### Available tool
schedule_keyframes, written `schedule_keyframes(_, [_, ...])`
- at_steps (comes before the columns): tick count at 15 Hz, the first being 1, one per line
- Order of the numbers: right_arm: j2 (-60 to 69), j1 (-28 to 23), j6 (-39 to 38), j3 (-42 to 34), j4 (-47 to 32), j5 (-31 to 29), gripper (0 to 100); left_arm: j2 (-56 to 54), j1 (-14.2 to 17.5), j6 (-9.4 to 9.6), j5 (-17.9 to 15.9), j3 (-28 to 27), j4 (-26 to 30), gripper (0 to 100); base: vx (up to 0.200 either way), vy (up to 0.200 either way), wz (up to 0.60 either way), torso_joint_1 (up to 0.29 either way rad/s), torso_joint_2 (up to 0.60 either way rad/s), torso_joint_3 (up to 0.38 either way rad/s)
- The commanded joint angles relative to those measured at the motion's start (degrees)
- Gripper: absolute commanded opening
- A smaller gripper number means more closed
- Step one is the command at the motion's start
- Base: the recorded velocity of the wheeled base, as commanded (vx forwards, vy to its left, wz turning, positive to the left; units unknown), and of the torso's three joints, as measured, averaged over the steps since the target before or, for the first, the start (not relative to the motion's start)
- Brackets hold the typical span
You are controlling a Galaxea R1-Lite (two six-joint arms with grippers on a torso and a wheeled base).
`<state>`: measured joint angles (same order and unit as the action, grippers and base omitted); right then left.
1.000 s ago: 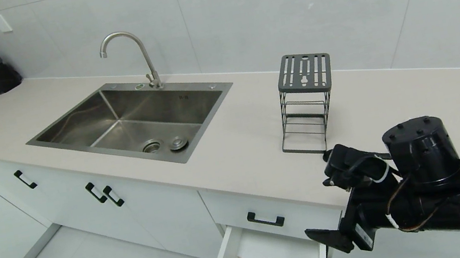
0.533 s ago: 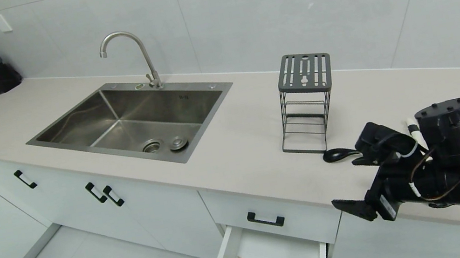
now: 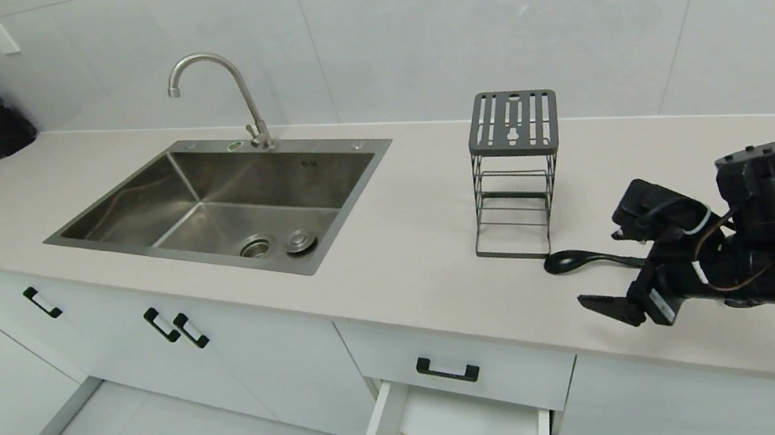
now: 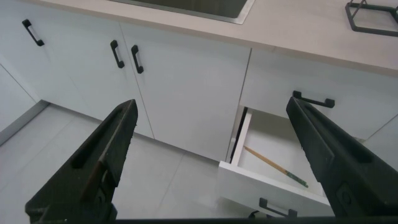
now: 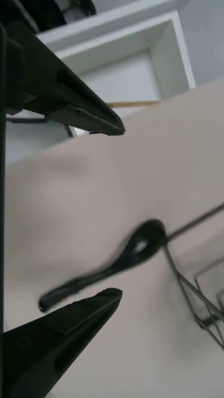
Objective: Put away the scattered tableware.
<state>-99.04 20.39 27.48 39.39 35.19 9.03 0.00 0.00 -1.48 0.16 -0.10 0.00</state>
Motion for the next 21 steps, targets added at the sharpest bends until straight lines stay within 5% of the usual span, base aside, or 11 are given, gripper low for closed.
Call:
schedule_keyframes(1, [-7.05, -2.29, 1.26, 4.73, 1.02, 0.28, 100, 0.0, 0.0, -0.02, 0.02, 0.01, 0.0, 100, 0.0, 0.0, 0.0, 0.0, 0.0, 0.0])
schedule_keyframes(21, [-18.03, -5.01, -6.91, 9.04, 5.85, -1.83, 100, 0.0, 0.0, -0.02, 0.02, 0.01, 0.0, 100, 0.0, 0.0, 0.0, 0.0, 0.0, 0.0])
